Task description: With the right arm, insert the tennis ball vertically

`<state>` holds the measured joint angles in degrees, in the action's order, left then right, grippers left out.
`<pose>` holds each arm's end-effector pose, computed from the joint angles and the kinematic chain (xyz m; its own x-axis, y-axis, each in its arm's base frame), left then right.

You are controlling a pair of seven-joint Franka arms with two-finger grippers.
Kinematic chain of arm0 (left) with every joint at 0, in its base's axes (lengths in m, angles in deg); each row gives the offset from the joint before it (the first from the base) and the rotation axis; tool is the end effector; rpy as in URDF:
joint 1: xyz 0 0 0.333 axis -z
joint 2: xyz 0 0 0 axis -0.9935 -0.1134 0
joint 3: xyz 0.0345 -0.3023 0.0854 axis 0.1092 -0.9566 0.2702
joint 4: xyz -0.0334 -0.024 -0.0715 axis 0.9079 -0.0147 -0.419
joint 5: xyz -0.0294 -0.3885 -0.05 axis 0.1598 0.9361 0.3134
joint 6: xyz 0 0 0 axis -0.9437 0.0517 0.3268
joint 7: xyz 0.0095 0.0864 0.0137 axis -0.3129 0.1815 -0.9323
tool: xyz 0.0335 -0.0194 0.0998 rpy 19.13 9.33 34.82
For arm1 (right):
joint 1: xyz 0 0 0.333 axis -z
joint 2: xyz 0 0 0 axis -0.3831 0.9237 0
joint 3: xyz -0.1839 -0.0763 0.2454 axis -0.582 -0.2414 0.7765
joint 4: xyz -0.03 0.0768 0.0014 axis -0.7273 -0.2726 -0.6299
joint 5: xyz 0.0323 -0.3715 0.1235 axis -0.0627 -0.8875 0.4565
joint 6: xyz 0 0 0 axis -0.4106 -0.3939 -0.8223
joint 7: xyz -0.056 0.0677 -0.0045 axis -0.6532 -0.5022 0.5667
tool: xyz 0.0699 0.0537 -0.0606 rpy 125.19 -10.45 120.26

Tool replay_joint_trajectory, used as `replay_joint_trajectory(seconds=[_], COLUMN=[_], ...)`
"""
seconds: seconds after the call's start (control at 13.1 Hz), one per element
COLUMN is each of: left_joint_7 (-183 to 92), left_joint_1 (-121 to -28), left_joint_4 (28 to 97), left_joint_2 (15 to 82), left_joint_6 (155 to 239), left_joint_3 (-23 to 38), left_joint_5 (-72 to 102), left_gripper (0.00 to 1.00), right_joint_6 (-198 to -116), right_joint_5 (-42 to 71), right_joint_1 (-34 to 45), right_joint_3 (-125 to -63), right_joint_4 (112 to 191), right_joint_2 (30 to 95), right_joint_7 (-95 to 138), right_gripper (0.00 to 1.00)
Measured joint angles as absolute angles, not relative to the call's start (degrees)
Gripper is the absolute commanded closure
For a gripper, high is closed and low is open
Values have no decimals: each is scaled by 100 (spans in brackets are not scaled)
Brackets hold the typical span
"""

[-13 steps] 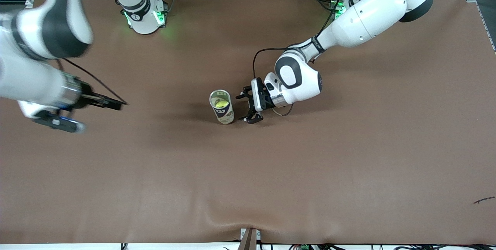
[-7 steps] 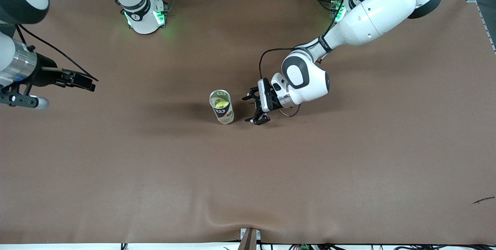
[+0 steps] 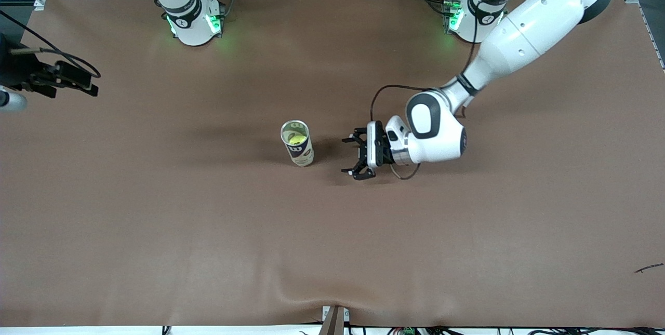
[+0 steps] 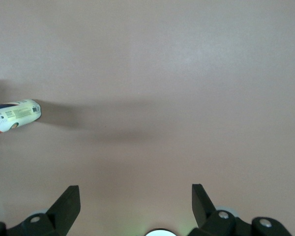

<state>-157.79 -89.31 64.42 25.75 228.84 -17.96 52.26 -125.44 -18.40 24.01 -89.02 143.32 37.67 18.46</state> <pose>0.5651 -0.3578 0.1941 0.0780 -0.5782 0.8121 -0.9896 0.0537 0.1333 0.5348 -0.0109 0.6243 0.9955 0.0105 -0.0937 0.0035 -0.9972 -0.0751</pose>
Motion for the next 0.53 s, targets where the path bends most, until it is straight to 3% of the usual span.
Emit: replay_joint_trajectory(seconds=[0.53], left_joint_7=[-12910], left_joint_1=[-9413], left_joint_4=[5380], left_joint_2=[2798], left_joint_6=[20515], left_joint_3=[-1758], left_joint_5=[2305], left_gripper=[0], right_joint_6=[-12116], right_joint_5=[-2160], right_joint_1=[2429], right_joint_3=[-8921], right_joint_4=[14025], right_joint_2=[3726], right_joint_7=[1927], right_gripper=[0])
